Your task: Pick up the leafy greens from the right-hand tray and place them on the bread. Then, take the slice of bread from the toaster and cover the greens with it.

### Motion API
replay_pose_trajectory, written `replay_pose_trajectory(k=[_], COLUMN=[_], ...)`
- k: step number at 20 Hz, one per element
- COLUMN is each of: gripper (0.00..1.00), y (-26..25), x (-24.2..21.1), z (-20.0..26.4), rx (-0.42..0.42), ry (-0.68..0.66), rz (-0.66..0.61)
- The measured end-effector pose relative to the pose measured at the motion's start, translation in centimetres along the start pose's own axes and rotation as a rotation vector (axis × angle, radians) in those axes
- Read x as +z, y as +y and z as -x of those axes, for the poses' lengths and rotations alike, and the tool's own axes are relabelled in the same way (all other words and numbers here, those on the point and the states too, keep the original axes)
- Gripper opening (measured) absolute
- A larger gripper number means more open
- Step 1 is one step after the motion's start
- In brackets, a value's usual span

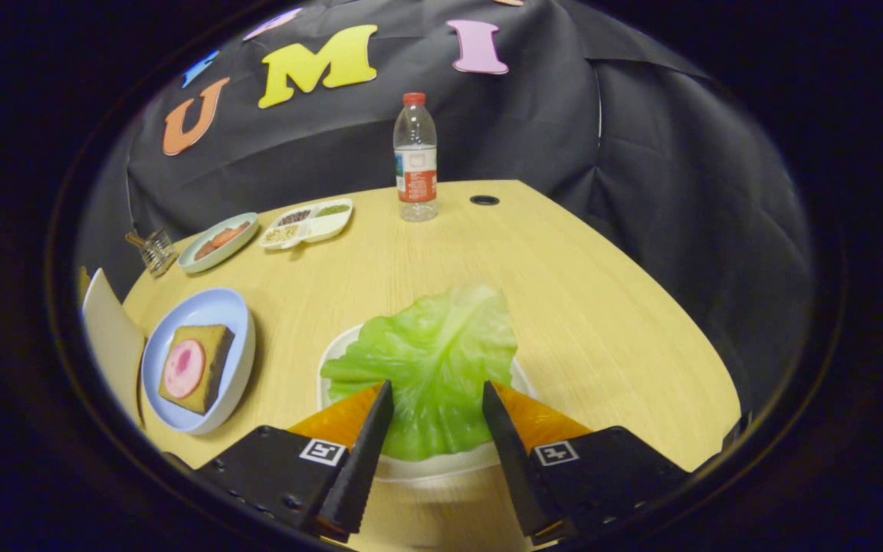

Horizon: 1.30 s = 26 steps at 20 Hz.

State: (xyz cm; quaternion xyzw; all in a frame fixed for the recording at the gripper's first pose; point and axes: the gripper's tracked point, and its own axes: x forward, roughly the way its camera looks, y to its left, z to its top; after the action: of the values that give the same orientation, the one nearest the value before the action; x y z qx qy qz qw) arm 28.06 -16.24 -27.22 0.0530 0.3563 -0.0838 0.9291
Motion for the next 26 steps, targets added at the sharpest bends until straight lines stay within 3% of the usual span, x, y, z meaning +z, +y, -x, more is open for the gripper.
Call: replay_pose_trajectory(k=[1, 3, 5, 6, 8, 11, 12, 18, 26], gripper=[0.76, 0.69, 0.37, 0.37, 0.09, 0.08, 0.0, 0.0, 0.0], y=[0.2, 0.7, 1.1, 1.5, 1.4, 1.6, 2.1, 3.9, 14.3], x=[-0.2, -0.1, 0.0, 0.3, 0.1, 0.4, 0.6, 3.3, 6.8], z=[0.0, -0.2, -0.2, -0.2, -0.3, 0.8, 1.2, 7.0, 13.8], rx=[0.001, 0.02, 0.013, 0.037, 0.012, 0.004, 0.023, 0.059, 0.201], ry=[0.01, 0.013, 0.013, 0.006, 0.01, 0.009, 0.004, -0.064, -0.169], rz=[-0.005, -0.01, -0.029, -0.025, -0.019, -0.046, -0.059, -0.082, 0.002])
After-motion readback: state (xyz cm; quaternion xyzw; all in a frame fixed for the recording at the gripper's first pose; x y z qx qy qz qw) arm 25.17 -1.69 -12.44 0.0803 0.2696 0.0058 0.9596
